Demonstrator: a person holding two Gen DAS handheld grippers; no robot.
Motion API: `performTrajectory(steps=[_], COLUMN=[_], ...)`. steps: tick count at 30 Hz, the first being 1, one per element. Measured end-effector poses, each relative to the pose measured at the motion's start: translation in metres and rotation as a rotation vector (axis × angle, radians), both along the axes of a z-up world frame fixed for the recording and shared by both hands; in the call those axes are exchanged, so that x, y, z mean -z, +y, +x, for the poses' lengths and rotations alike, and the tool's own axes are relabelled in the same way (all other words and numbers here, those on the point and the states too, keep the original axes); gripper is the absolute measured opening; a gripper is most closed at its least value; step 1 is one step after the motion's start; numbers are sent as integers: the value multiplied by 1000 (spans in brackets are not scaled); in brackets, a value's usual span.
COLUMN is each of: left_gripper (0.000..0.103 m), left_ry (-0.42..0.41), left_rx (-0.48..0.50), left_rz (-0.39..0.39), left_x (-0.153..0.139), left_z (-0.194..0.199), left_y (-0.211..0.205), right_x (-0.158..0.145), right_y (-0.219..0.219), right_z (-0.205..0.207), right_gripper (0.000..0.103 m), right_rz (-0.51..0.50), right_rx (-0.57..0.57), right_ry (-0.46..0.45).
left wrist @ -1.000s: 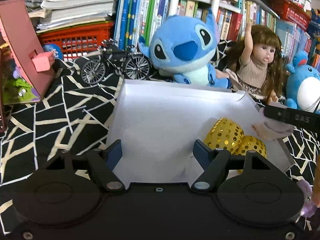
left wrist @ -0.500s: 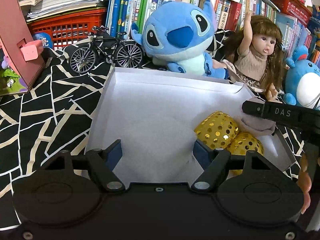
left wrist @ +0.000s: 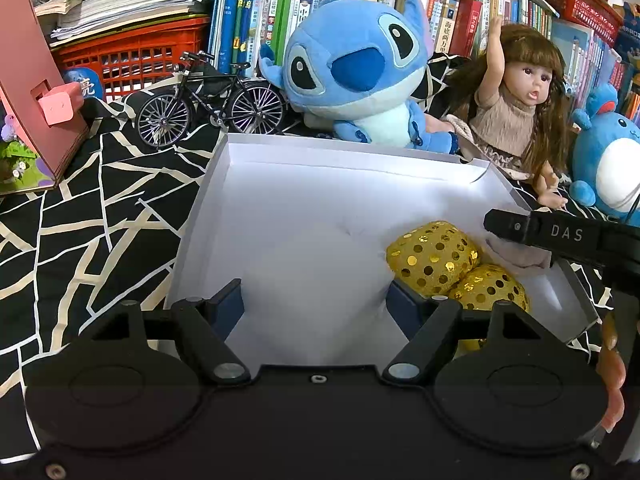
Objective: Organize soft objects
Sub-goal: 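Lower the pink plush into the white box and open the right tool, then withdraw both open tools from the white box back toward the pile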
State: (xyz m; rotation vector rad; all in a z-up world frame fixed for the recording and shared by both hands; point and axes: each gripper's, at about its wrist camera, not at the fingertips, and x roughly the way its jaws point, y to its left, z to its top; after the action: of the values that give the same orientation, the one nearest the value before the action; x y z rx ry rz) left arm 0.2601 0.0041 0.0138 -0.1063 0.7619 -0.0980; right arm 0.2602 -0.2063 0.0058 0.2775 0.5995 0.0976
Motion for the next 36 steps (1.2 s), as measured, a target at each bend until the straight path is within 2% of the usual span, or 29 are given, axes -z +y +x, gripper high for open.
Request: performTrajectory(steps=[5,7,9,12,14,27,36], left_gripper=[76,78,82,88,89,93,94], left_ry=[2,2,0,-8,-17,-54,-91], left_rx=[1,3,8,22,22,40,71], left_rz=[0,6,14,20,27,19,27], left_x=[0,0,-2,-5,-8,-27,-40], left_z=[0,-1,-3,-7,-10,-35,-61], left_y=[0,-1,-2,-3,-4,-1,-3], right_x=[-6,-8,-9,-12,-15,-35,-43], right_y=[0,0,0,-1,-1,2,12], right_z=[-3,-4,-5,-8,-12,-48,-76], right_gripper=[38,45,58,65,68,85,88], right_rz=[-15,-23,-29,-38,-54,-132,-158], right_rx=[-15,-18,-25,-36,-41,-110,-167], right_ry=[-7,-11,-12,-14,-23,-98,-147])
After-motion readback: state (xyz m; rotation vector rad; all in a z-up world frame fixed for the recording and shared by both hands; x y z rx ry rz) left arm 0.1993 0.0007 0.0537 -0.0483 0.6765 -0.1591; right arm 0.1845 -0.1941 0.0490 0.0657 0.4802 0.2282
